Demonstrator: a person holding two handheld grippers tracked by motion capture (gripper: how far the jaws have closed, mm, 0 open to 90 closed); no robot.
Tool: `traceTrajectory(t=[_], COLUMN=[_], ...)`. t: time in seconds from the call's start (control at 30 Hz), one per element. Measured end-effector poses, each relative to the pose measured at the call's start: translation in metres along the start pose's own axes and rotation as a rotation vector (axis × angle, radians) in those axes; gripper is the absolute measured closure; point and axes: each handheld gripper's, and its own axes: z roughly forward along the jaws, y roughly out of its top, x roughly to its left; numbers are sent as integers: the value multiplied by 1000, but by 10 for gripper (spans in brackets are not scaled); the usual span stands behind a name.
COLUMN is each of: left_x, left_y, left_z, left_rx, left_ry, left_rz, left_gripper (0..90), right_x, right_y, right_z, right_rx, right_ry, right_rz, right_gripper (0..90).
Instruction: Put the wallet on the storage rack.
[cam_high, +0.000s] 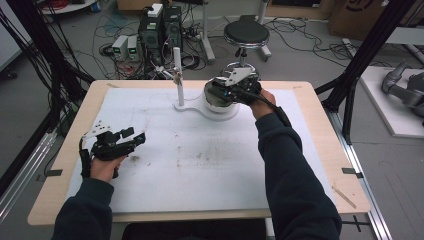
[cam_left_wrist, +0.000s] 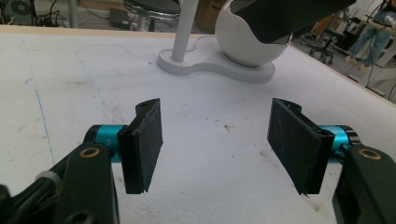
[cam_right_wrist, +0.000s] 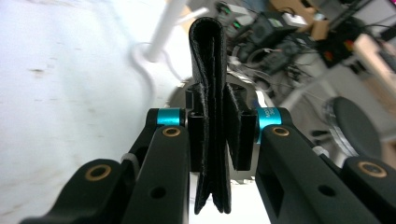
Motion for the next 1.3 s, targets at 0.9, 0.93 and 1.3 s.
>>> traceTrajectory(t=[0.9, 0.93, 1.3], left_x=[1, 1, 0], left_y=[0, 0, 0], left_z=[-3, -2, -3], left_rx=[-7, -7, -8], left_ry=[2, 1, 1], left_rz=[-10, -10, -9], left_gripper=[355, 355, 355], right_x=[8, 7, 2], right_y=[-13, -16, -35], right_z=[22, 25, 34], right_rx=[-20, -23, -87], right_ry=[264, 288, 374], right_rz=[110, 145, 373], right_gripper=[596, 567, 390])
